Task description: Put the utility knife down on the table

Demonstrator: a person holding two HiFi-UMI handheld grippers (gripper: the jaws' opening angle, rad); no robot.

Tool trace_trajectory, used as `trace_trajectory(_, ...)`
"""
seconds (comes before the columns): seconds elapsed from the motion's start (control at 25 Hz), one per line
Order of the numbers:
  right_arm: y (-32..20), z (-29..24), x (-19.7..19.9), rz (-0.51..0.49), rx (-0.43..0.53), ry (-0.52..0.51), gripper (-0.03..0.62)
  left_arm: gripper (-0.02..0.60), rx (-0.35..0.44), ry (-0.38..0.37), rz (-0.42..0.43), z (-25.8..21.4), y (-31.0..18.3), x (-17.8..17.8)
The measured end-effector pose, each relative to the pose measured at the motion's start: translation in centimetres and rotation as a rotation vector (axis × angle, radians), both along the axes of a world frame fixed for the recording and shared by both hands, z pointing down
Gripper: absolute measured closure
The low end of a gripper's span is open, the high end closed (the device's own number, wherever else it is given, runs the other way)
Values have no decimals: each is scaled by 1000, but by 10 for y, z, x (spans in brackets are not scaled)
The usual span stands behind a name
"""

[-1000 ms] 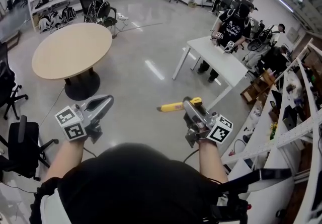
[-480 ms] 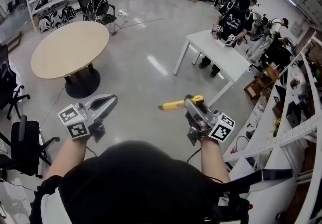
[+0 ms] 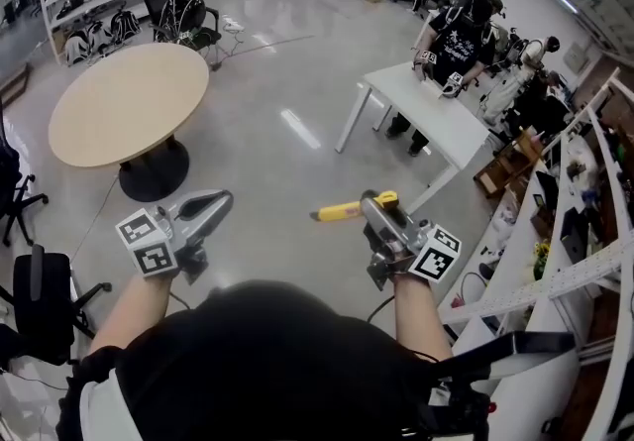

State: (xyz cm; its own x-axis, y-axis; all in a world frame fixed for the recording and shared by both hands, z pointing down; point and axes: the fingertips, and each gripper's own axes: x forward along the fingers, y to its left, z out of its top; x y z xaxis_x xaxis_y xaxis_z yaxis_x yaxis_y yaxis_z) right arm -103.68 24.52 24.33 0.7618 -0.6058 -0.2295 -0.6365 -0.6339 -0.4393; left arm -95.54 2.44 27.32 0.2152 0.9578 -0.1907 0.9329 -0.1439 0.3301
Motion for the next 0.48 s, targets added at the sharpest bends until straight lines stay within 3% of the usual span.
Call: trace_trajectory(0.48,-78,-28,150,74,-47,17,508,581,-66,34,59,-21,-78,164)
